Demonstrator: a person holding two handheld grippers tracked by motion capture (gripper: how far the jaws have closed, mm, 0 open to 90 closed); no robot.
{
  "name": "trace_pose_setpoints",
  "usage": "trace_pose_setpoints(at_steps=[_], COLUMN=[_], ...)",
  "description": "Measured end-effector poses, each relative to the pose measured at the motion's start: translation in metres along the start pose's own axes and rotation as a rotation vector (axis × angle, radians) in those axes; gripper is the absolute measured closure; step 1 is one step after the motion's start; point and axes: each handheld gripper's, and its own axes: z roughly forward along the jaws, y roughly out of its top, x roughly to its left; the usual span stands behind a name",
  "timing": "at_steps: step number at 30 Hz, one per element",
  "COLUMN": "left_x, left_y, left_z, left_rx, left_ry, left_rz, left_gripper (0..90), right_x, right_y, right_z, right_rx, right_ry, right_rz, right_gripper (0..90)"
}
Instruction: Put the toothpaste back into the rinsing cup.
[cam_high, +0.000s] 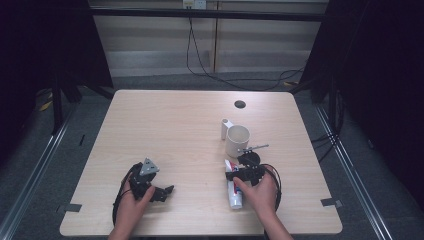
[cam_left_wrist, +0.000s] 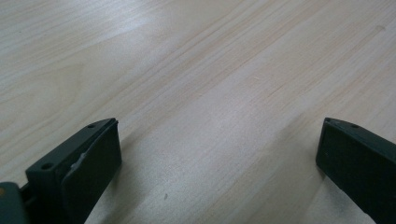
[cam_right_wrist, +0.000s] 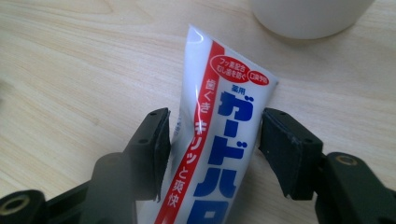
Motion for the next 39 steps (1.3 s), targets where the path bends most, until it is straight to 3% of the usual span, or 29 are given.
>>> trace_pose_setpoints(at_steps=[7,11,17,22,31,39], left_x=[0.000,0.000,0.000,0.000,0.000,0.000], left_y=[0.000,0.000,0.000,0.000,0.000,0.000], left_z=[0.000,0.000,0.000,0.000,0.000,0.000], left_rx=[0.000,0.000,0.000,-0.001,-0.001,-0.001], left_ry=[0.000,0.000,0.000,-0.001,0.000,0.001], left_rz=[0.000,0.000,0.000,0.000,0.000,0.000], left_gripper=[0.0,0.0,0.0,0.0,0.0,0.0], right_x=[0.006,0.011,0.014,0.017,0.009,0.007], right_y=[0.001,0.002,0.003,0.005,0.002,0.003], right_z=[0.003,0.004,0.003,0.001,-0.017,-0.031], right_rx=[-0.005,0.003,0.011,0.016,-0.106,-0.187], right_ry=[0.010,-0.008,0.002,0.009,0.072,0.086], right_rz=[0.001,-0.030,-0.035,-0.058,-0.040,-0.061], right_gripper=[50.2,52.6,65.9,69.6,69.8,69.6])
